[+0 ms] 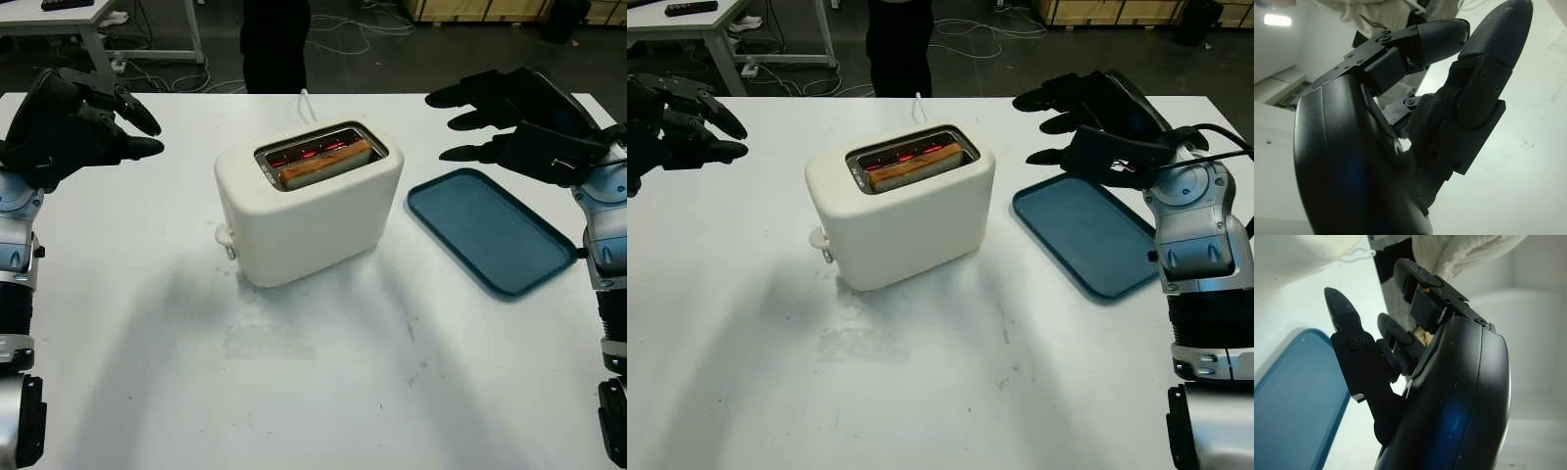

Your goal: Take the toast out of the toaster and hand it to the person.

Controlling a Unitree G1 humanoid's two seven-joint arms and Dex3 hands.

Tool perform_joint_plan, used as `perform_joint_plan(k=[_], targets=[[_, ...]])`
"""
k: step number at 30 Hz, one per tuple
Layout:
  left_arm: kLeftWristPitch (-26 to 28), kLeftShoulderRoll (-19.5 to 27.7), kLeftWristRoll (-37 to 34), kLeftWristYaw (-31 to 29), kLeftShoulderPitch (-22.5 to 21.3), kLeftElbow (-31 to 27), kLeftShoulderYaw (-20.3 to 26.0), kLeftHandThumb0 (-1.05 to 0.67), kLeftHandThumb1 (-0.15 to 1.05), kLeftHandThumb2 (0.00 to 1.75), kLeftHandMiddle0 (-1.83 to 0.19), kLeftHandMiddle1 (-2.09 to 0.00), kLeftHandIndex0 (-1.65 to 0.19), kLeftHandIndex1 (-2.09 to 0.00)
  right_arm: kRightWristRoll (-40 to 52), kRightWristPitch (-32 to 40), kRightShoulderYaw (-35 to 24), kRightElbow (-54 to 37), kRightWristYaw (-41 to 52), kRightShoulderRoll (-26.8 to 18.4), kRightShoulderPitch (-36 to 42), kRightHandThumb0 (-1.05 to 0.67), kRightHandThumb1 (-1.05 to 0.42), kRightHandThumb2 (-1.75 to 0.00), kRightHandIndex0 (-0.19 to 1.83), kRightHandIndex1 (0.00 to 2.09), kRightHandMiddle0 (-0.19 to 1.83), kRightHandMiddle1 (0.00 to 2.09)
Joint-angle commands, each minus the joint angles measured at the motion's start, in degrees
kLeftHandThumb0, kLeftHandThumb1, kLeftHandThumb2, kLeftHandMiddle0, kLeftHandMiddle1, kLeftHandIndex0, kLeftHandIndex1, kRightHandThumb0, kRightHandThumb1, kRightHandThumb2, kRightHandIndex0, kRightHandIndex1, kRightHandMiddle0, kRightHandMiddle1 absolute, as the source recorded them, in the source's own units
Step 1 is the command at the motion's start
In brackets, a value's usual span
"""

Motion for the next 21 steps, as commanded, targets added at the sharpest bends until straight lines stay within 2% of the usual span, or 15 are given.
perform_joint_plan(k=[1,21], targets=[[-0.18,0.19,0.29,0.4,0.45,0.15,0.24,-1.05,0.73,0.0,-1.24,-0.78,-1.11,-0.83,-0.25,0.22,0.25,-0.23,-0.18,-0.23,0.51,-0.3,-0.73,0.0,0.92,0.0,0.79,0.0],[0.68,0.09,0.07,0.23,0.32,-0.2,0.27,-1.05,0.73,0.0,-1.24,-0.78,-1.1,-0.83,-0.28,0.49,0.25,-0.33,-0.15,-0.19,0.44,-0.3,-0.74,0.0,0.91,0.0,0.78,0.0]])
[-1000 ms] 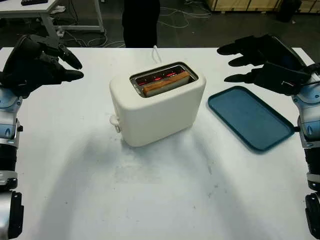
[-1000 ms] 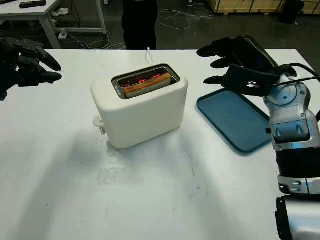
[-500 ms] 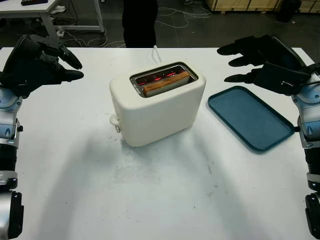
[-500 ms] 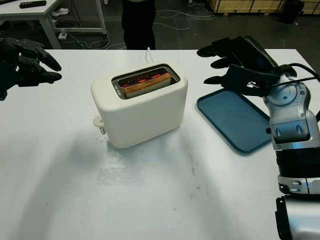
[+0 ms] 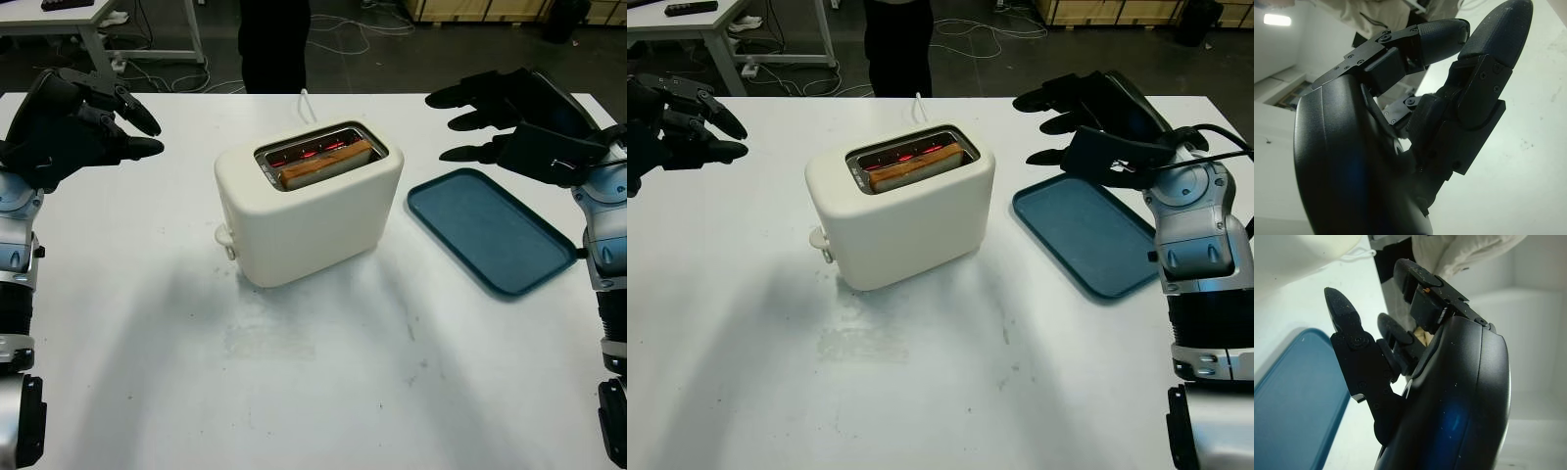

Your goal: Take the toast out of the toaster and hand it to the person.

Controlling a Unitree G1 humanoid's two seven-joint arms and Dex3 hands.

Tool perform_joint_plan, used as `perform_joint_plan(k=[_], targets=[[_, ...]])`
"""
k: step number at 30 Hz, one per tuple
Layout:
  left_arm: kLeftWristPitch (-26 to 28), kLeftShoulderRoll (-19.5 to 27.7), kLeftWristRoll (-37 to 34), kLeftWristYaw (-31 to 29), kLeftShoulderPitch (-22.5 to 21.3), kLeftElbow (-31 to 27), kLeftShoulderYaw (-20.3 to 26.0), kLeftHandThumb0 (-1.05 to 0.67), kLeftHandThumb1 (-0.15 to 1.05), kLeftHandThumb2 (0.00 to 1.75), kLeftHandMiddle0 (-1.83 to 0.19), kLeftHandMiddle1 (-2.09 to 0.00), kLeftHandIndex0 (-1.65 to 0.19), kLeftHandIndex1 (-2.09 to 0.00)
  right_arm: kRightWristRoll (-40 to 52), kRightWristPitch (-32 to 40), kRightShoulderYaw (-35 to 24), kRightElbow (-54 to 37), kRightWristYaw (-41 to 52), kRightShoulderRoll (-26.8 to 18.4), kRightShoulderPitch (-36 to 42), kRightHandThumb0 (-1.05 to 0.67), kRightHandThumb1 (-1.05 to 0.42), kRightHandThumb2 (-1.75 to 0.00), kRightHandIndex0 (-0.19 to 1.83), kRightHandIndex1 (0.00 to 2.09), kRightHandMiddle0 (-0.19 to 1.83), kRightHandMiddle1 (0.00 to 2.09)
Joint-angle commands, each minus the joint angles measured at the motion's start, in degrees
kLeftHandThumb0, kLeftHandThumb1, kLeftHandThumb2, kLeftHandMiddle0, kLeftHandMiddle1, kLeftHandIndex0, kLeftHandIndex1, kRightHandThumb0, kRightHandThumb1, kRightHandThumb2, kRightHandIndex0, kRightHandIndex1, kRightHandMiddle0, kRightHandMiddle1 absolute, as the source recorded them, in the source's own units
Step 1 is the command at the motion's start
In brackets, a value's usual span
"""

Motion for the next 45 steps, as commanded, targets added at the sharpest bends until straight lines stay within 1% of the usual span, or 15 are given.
perform_joint_plan(k=[1,7,21,35,41,45], targets=[[0.57,0.14,0.19,0.26,0.33,-0.26,0.22,-1.05,0.73,0.0,-1.24,-0.78,-1.1,-0.83,-0.23,0.17,0.23,-0.19,-0.21,-0.22,0.4,-0.31,-0.74,0.0,0.91,0.0,0.78,0.0],[-0.28,0.05,0.22,0.42,0.28,0.14,0.21,-1.05,0.74,0.0,-1.24,-0.78,-1.11,-0.82,-0.09,0.12,0.1,-0.01,-0.39,-0.04,0.42,-0.3,-0.73,0.0,0.92,0.0,0.79,0.0],[0.52,-0.05,0.0,0.31,0.3,-0.05,0.29,-1.05,0.73,0.0,-1.24,-0.77,-1.11,-0.81,-0.26,-0.76,0.19,0.35,-0.61,-0.11,0.45,-0.31,-0.73,0.0,0.93,0.01,0.79,0.0],[-0.12,0.02,0.1,0.36,0.35,0.14,0.27,-1.05,0.74,0.0,-1.23,-0.78,-1.11,-0.82,-0.02,-0.95,0.12,0.64,-0.61,0.0,0.5,-0.27,-0.72,0.0,0.93,0.0,0.79,0.0],[0.06,-0.06,0.12,0.45,0.39,-0.04,0.26,-1.05,0.73,0.0,-1.24,-0.78,-1.11,-0.82,-0.02,0.58,0.06,0.08,-0.32,0.08,0.52,-0.28,-0.73,0.0,0.92,0.0,0.79,0.0],[0.35,-0.07,0.07,0.45,0.45,-0.18,0.31,-1.05,0.73,0.0,-1.25,-0.78,-1.11,-0.82,0.11,-0.38,0.06,0.36,-0.38,0.03,0.55,-0.26,-0.73,0.0,0.92,0.0,0.79,0.0]])
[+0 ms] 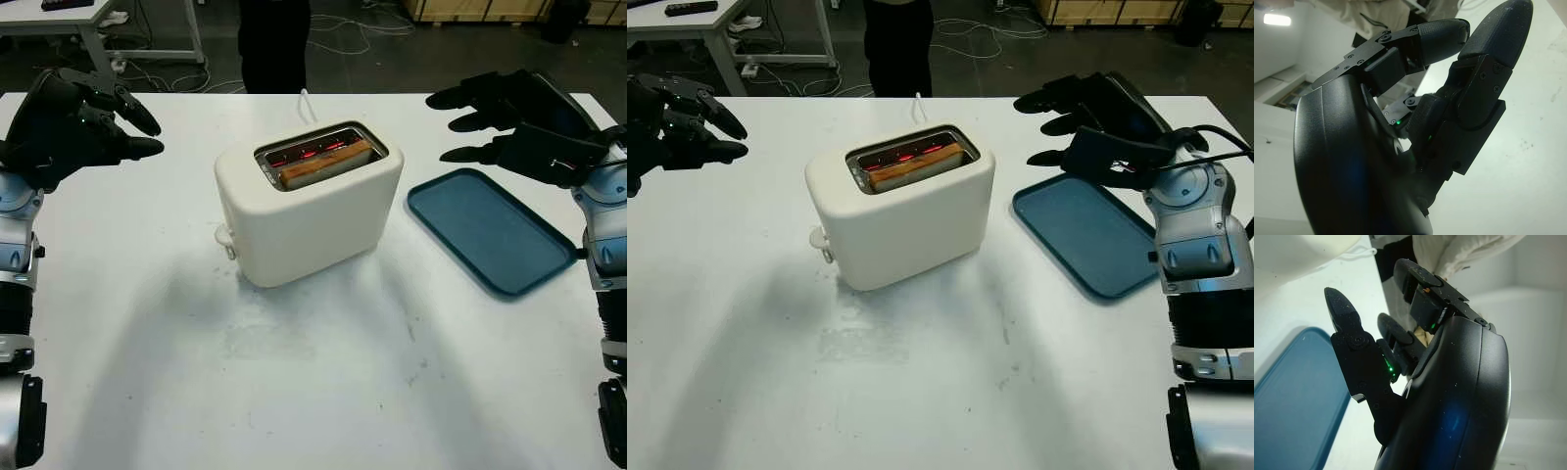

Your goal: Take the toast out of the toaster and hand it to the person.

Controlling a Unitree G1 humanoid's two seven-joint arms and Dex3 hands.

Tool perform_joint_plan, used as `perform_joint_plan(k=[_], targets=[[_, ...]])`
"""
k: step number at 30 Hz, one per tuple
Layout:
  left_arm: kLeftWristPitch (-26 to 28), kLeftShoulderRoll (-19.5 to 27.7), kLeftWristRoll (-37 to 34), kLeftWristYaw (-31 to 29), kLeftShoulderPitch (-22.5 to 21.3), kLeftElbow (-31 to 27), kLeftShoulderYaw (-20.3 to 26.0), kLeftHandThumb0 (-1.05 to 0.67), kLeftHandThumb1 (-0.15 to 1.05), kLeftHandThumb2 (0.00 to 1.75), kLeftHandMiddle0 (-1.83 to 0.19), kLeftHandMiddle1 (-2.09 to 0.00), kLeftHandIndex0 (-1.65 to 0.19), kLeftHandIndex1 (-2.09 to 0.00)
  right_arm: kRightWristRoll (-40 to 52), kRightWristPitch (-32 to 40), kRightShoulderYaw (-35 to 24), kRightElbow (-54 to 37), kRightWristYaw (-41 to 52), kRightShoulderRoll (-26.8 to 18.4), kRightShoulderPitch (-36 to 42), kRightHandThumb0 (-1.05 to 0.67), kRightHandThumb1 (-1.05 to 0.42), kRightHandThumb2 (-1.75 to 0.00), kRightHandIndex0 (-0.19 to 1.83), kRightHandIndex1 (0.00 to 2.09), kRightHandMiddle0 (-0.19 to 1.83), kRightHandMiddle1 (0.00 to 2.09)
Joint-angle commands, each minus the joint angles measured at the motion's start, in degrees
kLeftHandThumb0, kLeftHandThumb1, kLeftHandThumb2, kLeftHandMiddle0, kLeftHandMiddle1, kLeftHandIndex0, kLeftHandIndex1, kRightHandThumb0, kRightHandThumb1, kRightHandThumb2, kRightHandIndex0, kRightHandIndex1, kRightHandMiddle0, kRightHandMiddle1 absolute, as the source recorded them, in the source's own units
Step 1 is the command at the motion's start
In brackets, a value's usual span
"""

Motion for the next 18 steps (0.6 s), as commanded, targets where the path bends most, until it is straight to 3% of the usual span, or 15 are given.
perform_joint_plan(k=[1,18], targets=[[0.2,-0.07,0.1,0.47,0.44,-0.15,0.3,-1.05,0.73,0.0,-1.25,-0.78,-1.11,-0.82,0.01,-0.26,0.16,-0.11,-0.3,-0.05,0.51,-0.26,-0.73,0.0,0.92,0.0,0.79,0.0],[-0.28,-0.03,0.08,0.4,0.39,0.28,0.28,-1.05,0.74,0.01,-1.25,-0.78,-1.11,-0.83,0.24,-0.54,-0.01,0.09,-0.33,-0.04,0.6,-0.28,-0.73,0.0,0.92,0.0,0.79,0.0]])
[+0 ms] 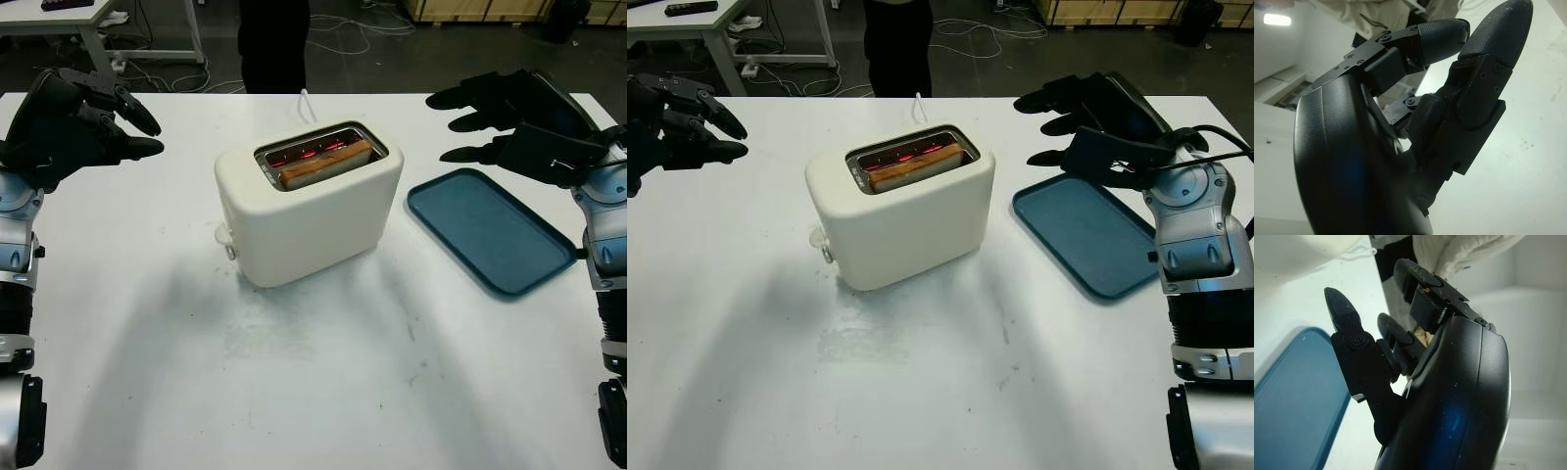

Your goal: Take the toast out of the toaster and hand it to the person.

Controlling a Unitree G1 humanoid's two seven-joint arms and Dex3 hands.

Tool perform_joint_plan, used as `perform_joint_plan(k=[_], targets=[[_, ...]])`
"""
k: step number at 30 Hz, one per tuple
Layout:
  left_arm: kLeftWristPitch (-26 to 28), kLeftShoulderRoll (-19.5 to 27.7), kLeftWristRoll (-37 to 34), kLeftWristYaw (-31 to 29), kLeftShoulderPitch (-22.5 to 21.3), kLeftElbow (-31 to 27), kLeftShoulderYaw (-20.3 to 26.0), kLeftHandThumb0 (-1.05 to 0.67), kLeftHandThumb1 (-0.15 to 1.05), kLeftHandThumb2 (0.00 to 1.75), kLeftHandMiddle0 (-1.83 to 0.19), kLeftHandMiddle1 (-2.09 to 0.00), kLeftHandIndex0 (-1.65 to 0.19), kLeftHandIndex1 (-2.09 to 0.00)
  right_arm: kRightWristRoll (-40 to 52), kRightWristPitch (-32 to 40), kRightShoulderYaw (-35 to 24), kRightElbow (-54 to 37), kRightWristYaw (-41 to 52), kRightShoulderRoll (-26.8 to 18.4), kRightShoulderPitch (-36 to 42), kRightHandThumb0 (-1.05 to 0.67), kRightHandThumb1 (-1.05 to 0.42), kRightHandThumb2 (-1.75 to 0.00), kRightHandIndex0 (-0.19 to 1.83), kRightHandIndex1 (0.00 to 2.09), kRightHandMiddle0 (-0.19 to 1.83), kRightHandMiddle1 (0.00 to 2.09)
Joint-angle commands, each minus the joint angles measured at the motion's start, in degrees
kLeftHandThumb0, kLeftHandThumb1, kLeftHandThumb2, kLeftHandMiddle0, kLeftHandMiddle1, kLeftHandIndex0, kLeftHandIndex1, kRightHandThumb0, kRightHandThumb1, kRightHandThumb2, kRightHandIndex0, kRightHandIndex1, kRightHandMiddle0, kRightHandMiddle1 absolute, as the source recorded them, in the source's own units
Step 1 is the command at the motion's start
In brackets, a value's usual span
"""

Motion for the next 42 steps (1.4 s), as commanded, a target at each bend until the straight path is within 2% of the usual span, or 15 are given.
perform_joint_plan(k=[1,14,18,23,25,29,32,36,42], targets=[[-0.24,-0.01,0.09,0.4,0.42,0.2,0.29,-1.05,0.74,0.01,-1.25,-0.78,-1.11,-0.83,0.3,-0.73,-0.04,0.15,-0.32,-0.06,0.59,-0.27,-0.73,0.0,0.93,0.0,0.79,0.0],[-0.06,-0.1,-0.09,0.28,0.48,0.35,0.32,-1.05,0.74,0.0,-1.24,-0.78,-1.11,-0.83,0.44,-0.72,-0.1,0.31,-0.52,0.21,0.51,-0.31,-0.73,0.0,0.93,0.0,0.79,0.0],[0.53,-0.24,-0.09,0.34,0.59,-0.03,0.29,-1.05,0.73,0.0,-1.25,-0.79,-1.11,-0.83,1.27,-4.56,-0.17,3.32,-1.05,0.48,-1.06,-0.27,-0.72,0.0,0.9,0.0,0.78,0.0],[0.45,0.14,0.8,0.5,0.75,-0.18,-0.17,-1.05,0.74,0.01,-1.25,-0.79,-1.11,-0.84,2.29,-15.35,0.06,11.07,-2.47,0.83,-7.53,-0.35,-0.71,0.0,0.92,0.01,0.8,0.01],[0.1,0.03,0.7,0.57,0.79,0.14,-0.11,-1.05,0.75,0.01,-1.24,-0.79,-1.11,-0.84,2.25,-17.22,0.39,12.91,-2.61,1.13,-10.76,-0.38,-0.69,0.0,0.93,0.02,0.81,0.02],[0.78,-0.21,0.37,0.6,0.88,-0.12,0.09,-1.05,0.74,0.0,-1.25,-0.79,-1.12,-0.83,2.52,-16.46,1.43,13.82,-1.53,2.64,-16.93,-0.42,-0.64,0.0,0.94,0.02,0.84,0.03],[0.96,-0.15,0.64,0.83,0.98,-0.32,0.02,-1.05,0.74,0.0,-1.25,-0.78,-1.12,-0.83,1.61,-17.79,3.27,14.75,-1.06,3.6,-20.14,-0.57,-0.66,-0.01,0.94,0.02,0.85,0.03],[0.02,-0.1,0.69,0.89,1.05,0.22,-0.03,-1.05,0.75,0.01,-1.25,-0.78,-1.11,-0.83,0.63,-18.76,5.61,15.56,-0.98,5.34,-22.48,-0.7,-0.67,-0.01,0.94,0.03,0.87,0.03],[-0.43,-0.32,0.44,0.97,0.97,0.52,0.0,-1.05,0.74,0.01,-1.25,-0.79,-1.11,-0.83,-1.8,-20.36,9.74,18.19,-0.63,8.34,-24.62,-0.77,-0.69,0.0,0.94,0.04,0.88,0.04]])
